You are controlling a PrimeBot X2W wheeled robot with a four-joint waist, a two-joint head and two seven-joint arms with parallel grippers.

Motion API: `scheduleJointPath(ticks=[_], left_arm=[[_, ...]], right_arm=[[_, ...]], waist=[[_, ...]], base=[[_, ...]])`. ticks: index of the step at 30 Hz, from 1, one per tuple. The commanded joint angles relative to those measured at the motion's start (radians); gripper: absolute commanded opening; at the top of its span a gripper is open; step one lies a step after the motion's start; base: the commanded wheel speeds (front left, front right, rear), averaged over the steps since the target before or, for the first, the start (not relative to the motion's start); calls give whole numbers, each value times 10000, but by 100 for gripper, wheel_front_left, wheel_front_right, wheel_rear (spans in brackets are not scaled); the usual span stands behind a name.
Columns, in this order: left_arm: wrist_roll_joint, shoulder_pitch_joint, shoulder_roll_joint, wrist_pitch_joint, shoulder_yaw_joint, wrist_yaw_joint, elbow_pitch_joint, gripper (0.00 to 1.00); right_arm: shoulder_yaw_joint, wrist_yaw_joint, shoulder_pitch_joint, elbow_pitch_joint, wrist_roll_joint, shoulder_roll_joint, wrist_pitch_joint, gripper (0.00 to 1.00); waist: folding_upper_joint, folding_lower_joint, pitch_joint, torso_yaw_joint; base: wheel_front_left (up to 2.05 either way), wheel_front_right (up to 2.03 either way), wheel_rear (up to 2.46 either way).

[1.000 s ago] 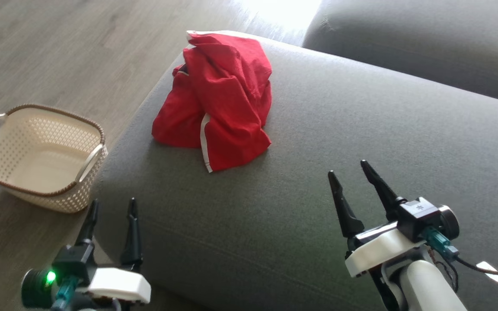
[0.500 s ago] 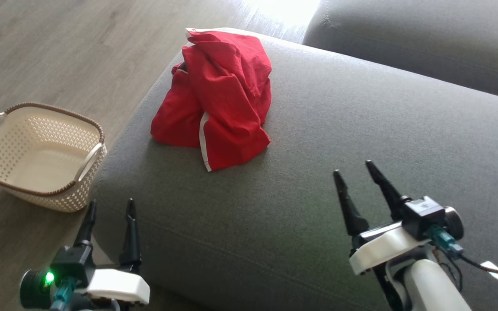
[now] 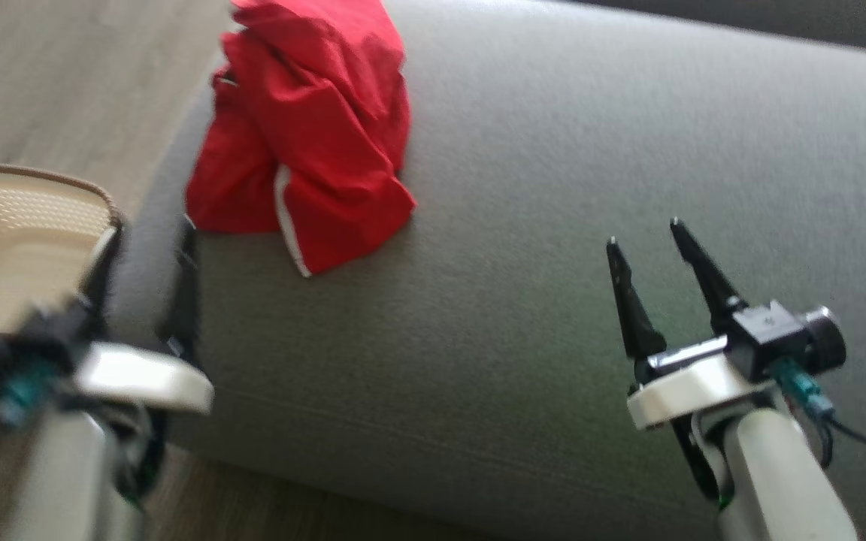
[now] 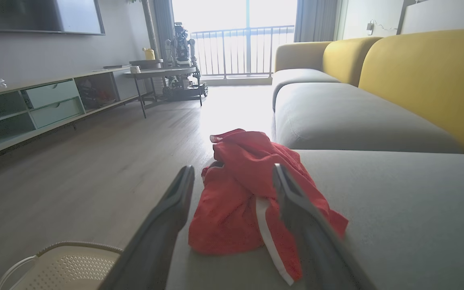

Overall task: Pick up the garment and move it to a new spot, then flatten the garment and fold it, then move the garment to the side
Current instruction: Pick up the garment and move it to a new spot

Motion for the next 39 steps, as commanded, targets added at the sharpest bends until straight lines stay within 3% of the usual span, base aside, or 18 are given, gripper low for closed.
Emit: scheduleJointPath(ticks=[1,8,13,22,33,34,35,39], left_arm=[[-353,-882,425,237,507,-106,-206,100],[-1863,-3387,1925,2045,159,-384,949,100],[-3223,-5039,2783,3341,-627,-395,1871,100],[-4549,-7014,3503,4784,-1937,-397,3880,100],[-5036,-8008,3667,5353,-3120,-398,5770,100],[-5087,-8074,3673,5307,-3176,-398,5908,38],[-5124,-8141,3681,5192,-3181,-398,6055,0],[-5248,-8301,3702,4722,-3377,-398,6397,0]], right_arm=[[208,-2,-485,-472,-118,-56,22,100],[58,-2,-890,-1102,-401,-56,194,100],[-8,-2,-1060,-1425,-565,-56,278,100],[80,-2,-1371,-1585,-583,-56,215,100],[117,-2,-1541,-1513,-507,-56,78,100],[110,-2,-1549,-1502,-496,-56,67,100],[103,-2,-1558,-1485,-484,-56,56,100],[62,-2,-1533,-1352,-436,-56,11,100]], waist=[[0,0,629,-562],[0,0,1657,-1299],[0,0,2313,-1647],[0,0,2979,-2134],[0,0,3269,-2489],[0,0,3276,-2513],[0,0,3272,-2532],[0,0,3083,-2545]], base=[[0,0,0],[0,0,0],[0,0,0],[0,0,0],[0,0,0],[0,0,0],[0,0,0],[0,0,0]])
